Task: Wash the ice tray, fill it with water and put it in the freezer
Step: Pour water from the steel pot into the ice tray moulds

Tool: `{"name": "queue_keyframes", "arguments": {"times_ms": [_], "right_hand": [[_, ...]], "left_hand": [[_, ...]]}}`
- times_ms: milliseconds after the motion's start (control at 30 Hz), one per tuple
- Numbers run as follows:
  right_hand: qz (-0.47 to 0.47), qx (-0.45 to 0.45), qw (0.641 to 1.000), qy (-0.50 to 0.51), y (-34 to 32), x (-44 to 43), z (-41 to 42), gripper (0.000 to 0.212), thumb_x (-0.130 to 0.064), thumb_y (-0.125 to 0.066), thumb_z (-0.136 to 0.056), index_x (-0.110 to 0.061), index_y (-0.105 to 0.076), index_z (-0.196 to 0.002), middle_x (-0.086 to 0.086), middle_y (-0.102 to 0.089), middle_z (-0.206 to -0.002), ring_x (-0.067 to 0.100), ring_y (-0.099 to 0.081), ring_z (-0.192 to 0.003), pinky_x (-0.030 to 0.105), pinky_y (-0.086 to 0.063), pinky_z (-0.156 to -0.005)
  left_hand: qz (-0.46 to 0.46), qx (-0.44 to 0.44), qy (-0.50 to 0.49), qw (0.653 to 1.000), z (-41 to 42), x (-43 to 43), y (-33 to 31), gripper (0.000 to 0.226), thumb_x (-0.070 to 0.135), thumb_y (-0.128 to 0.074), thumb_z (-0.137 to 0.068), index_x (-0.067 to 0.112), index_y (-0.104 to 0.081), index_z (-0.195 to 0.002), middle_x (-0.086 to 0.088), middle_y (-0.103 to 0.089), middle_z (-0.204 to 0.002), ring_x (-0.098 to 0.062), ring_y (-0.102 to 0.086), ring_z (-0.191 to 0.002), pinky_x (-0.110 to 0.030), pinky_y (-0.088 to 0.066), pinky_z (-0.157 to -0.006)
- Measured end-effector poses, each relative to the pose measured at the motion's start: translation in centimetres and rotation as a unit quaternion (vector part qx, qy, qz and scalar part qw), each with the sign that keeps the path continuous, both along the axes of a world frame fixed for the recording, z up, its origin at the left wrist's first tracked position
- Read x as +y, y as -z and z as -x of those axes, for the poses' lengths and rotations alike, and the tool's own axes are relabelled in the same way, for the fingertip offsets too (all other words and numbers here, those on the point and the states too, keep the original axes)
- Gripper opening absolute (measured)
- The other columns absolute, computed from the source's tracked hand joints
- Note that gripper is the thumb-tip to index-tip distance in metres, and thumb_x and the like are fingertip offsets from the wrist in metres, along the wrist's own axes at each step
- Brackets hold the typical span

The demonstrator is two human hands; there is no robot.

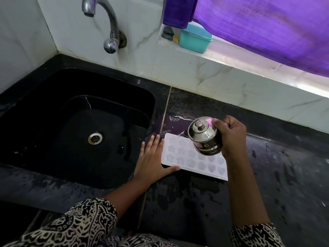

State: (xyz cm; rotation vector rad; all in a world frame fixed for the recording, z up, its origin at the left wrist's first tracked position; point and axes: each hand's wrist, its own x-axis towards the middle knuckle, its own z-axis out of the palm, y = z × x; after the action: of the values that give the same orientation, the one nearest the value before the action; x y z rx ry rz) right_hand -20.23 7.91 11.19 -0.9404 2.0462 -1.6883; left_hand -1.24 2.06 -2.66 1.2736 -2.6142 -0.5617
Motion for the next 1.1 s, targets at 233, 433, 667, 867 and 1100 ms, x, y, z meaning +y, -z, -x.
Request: {"name": "queue_keyframes", "arguments": {"times_ms": [233, 433, 667, 867, 1100], "right_hand": [[-0.008, 0.006, 1.0, 0.01, -0.14, 0.26, 0.04, 0.034, -0.008, -0.064, -0.08, -0.015, -0.038, -0.059, 0.002, -0.041, -0.055, 0.019, -0.042, -0.058, 0.028, -0.039, -0.054], [-0.004, 0.006, 1.0, 0.012, -0.26, 0.49, -0.03, 0.031, -0.008, -0.064, -0.08, -0.013, -0.04, -0.061, 0.003, -0.041, -0.056, 0.018, -0.04, -0.058, 0.028, -0.039, -0.055], [0.008, 0.018, 1.0, 0.004, -0.81, 0.47, -0.11, 0.034, -0.007, -0.066, -0.079, -0.012, -0.038, -0.06, -0.001, -0.038, -0.052, 0.01, -0.036, -0.053, 0.019, -0.036, -0.046], [0.016, 0.001, 1.0, 0.005, -0.78, 0.35, -0.13, 0.034, -0.007, -0.065, -0.079, -0.013, -0.038, -0.059, -0.005, -0.039, -0.049, 0.011, -0.037, -0.052, 0.021, -0.035, -0.047], [0.062, -0.116, 0.99, 0.053, -0.23, 0.62, 0.13, 0.035, -0.004, -0.061, -0.081, -0.015, -0.039, -0.058, -0.004, -0.041, -0.051, 0.01, -0.039, -0.053, 0.025, -0.041, -0.054]], "left_hand": [[-0.004, 0.0, -0.001, 1.0, -0.03, 0.0, -0.06, 0.127, 0.096, -0.016, -0.056, 0.019, -0.009, -0.156, 0.001, 0.0, -0.165, -0.014, 0.009, -0.151, -0.037, 0.014, -0.117], [-0.007, 0.009, -0.002, 1.0, -0.01, 0.04, 0.03, 0.126, 0.096, -0.019, -0.057, 0.018, -0.011, -0.156, 0.001, -0.002, -0.165, -0.014, 0.008, -0.151, -0.038, 0.013, -0.118], [-0.004, -0.001, -0.002, 1.0, -0.04, 0.07, 0.04, 0.126, 0.096, -0.017, -0.056, 0.019, -0.01, -0.156, 0.002, 0.0, -0.165, -0.014, 0.009, -0.151, -0.038, 0.015, -0.117], [-0.006, -0.001, -0.002, 1.0, -0.02, 0.05, 0.05, 0.127, 0.096, -0.017, -0.056, 0.019, -0.008, -0.156, 0.002, 0.001, -0.165, -0.014, 0.01, -0.15, -0.038, 0.015, -0.116], [-0.01, -0.003, 0.001, 1.0, -0.07, 0.06, -0.04, 0.125, 0.096, -0.025, -0.06, 0.019, -0.007, -0.156, 0.001, 0.002, -0.165, -0.014, 0.01, -0.15, -0.038, 0.015, -0.117]]}}
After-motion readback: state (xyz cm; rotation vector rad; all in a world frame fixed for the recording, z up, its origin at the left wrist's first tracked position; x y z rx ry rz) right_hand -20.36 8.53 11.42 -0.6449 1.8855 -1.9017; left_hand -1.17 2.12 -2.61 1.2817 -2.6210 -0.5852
